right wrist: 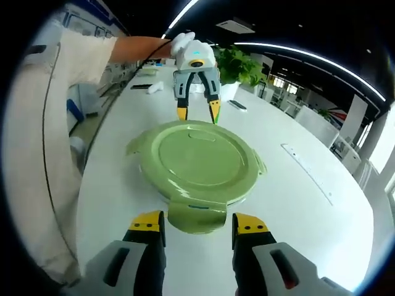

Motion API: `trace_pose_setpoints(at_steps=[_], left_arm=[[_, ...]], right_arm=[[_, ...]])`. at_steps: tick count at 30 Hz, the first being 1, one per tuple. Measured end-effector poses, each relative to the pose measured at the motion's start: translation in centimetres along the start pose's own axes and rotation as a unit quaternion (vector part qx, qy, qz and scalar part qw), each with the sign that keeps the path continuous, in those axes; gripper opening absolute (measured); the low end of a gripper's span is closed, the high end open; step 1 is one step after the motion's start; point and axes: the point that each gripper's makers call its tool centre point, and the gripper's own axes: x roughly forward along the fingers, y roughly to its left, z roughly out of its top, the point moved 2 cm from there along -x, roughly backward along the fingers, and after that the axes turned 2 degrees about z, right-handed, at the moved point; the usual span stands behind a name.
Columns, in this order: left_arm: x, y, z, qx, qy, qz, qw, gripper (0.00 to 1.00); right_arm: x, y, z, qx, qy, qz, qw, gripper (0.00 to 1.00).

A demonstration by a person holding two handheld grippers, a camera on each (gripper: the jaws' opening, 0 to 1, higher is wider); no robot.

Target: Pick up the tomato from the tabletop place it into the food storage container close the lid and lock the latches

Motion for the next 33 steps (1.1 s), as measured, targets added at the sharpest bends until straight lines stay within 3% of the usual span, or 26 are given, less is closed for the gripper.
trace_pose_setpoints(at_steps=[16, 26, 33], left_arm=[[-3.4, 0.2, 1.5, -0.013, -0.052, 0.056, 0.997, 0.32], [-4.8, 0.2, 2.8, -0.024, -0.092, 0.088, 0.9916, 0.32], [-4.7, -0.4, 3.3, -0.026, -0.098, 0.086, 0.9911, 0.32]], right_arm=[[-2.3, -0.5, 1.3, 0.001, -0.05, -0.032, 0.9982, 0.38], [-3.7, -0.1, 2.3, 0.003, -0.084, -0.049, 0.9953, 0.38], [-4.8, -0.4, 2.6, 0.014, -0.106, -0.063, 0.9923, 0.38]])
